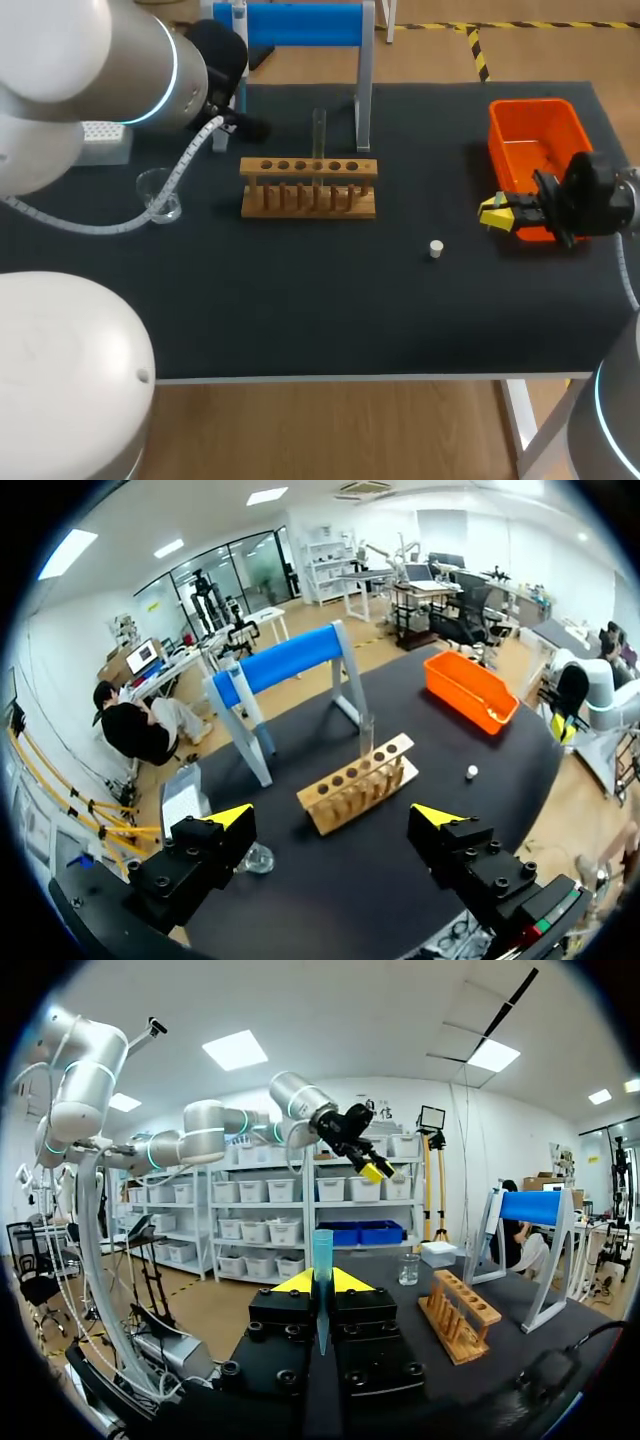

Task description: Invert the test tube, pick up the pipette, mount the tip to pipette, aspirate from beaker and dispense into the tube, eject the tip, return the pipette, and cap with the stopper.

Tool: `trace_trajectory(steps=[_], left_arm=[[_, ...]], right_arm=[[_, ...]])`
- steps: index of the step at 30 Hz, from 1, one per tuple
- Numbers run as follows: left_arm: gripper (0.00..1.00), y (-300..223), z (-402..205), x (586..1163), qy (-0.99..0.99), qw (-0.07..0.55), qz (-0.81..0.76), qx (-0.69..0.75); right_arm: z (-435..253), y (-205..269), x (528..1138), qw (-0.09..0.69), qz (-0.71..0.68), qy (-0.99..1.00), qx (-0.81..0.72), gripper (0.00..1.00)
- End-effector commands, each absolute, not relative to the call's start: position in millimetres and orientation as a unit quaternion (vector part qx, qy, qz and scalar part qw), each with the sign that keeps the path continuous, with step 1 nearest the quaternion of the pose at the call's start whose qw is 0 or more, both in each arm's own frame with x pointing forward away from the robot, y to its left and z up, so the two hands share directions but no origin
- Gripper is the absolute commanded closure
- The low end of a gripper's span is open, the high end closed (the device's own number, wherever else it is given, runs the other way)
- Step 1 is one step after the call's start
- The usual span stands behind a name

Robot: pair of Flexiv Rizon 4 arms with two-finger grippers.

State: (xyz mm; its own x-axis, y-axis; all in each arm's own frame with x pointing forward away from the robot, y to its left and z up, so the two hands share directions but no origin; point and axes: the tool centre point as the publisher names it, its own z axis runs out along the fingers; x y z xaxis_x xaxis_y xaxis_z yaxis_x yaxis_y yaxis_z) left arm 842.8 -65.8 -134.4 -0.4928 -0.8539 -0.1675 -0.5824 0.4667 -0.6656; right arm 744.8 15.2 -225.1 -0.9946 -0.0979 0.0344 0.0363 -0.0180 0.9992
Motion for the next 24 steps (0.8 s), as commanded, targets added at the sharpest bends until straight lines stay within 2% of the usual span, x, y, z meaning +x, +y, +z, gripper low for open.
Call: trace_trajectory(steps=[1,10,24], left_arm=[[0.0,-66,-143,850,0.809,0.246,-0.274,-0.458],[0.0,-60,-167,895,0.761,0.303,-0.255,-0.514],[0.0,-41,-185,963,0.686,0.343,-0.272,-0.581]], right_arm=[[-225,14,744,0.047,-0.713,-0.699,0.023,1.0],[-225,14,744,0.047,-0.713,-0.699,0.023,1.0],[-225,14,744,0.047,-0.713,-0.699,0.023,1.0]])
